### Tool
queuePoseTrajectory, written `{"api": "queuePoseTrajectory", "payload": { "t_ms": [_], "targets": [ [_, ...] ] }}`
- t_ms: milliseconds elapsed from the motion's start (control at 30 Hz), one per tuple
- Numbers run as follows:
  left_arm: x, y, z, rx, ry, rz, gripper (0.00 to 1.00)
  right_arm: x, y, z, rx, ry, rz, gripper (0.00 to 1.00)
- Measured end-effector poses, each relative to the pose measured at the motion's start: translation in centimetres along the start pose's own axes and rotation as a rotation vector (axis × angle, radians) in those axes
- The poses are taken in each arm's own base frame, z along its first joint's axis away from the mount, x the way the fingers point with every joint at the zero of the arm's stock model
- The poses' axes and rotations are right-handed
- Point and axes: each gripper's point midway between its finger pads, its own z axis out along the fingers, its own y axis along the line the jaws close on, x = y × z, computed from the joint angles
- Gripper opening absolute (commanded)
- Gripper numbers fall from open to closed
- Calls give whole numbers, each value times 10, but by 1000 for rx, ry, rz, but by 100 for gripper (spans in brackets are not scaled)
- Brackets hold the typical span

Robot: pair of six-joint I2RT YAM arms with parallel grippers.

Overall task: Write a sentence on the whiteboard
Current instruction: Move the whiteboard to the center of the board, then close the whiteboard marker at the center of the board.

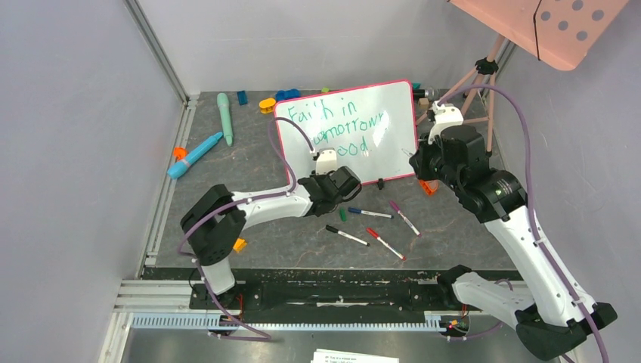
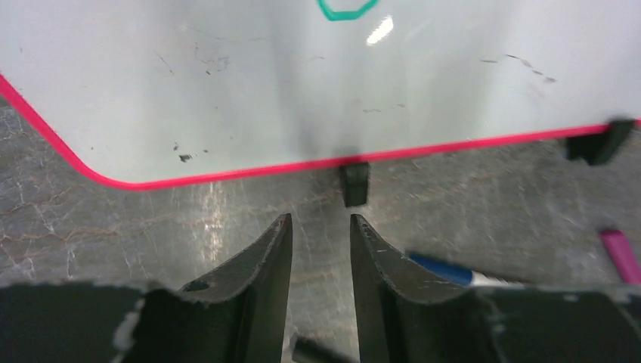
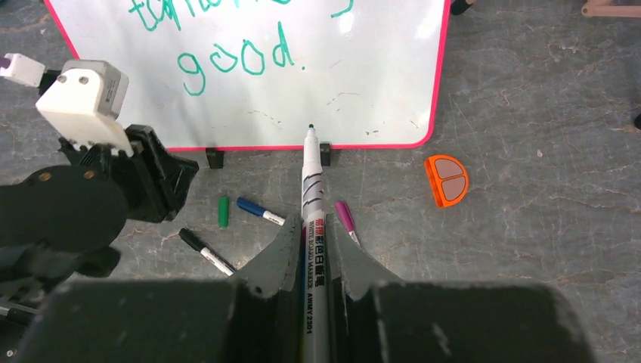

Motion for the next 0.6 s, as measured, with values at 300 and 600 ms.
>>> {"api": "queuePoseTrajectory", "payload": {
  "t_ms": [300, 600],
  "targets": [
    [4, -17, -35, 101, 55, -4, 48, 0, -1, -5, -7, -31, 10, 0],
    [32, -17, -27, 52, 133, 24, 47, -3, -1, -11, -12, -54, 15, 0]
  ]
}}
